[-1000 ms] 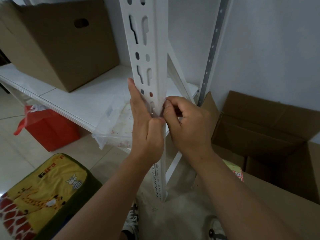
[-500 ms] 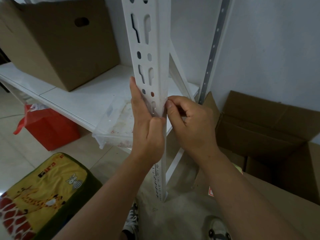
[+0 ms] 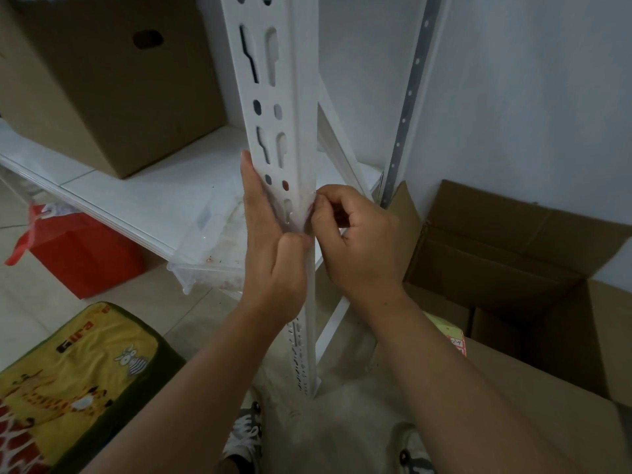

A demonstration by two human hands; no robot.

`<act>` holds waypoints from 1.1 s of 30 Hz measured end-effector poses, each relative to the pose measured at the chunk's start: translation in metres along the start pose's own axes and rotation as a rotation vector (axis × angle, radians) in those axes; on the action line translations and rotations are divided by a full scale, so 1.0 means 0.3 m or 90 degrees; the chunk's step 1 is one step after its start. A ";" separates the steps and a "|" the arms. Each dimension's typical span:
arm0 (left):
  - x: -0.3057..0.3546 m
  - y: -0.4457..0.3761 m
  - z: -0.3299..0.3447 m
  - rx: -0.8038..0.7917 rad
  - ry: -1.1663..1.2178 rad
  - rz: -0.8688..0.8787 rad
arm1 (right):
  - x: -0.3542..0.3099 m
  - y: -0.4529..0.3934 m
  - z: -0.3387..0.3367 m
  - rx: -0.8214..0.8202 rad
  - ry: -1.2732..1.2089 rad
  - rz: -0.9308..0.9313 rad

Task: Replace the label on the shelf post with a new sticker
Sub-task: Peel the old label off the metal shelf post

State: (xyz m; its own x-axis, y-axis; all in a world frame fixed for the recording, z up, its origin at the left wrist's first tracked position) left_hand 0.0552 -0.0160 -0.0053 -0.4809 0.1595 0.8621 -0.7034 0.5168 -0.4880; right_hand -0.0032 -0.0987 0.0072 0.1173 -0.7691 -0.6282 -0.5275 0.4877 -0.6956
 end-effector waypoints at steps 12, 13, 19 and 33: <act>0.001 0.011 -0.006 0.027 -0.051 0.015 | 0.024 0.020 -0.004 -0.059 -0.149 0.159; 0.006 0.012 -0.008 0.065 -0.092 0.024 | 0.022 0.023 -0.010 -0.060 -0.161 0.164; 0.069 0.045 -0.015 0.193 -0.261 0.237 | 0.009 0.036 -0.069 -0.065 -0.217 0.155; 0.088 0.053 -0.005 0.031 -0.045 0.238 | -0.001 0.043 -0.100 -0.152 -0.208 0.111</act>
State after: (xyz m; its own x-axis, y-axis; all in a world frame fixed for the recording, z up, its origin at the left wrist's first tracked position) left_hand 0.0321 -0.0023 0.0099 -0.7431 0.2698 0.6123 -0.4956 0.3929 -0.7746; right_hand -0.0353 -0.1046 0.0090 0.2488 -0.4936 -0.8333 -0.7382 0.4603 -0.4931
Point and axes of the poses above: each hand's wrist, its own y-axis away from the middle knuckle, its own z-axis out of the palm, x = y × z, the point moved 3 cm from there along -y, towards the middle knuckle, and after that the axes turned 4 degrees about -x, right-handed, at the moved point
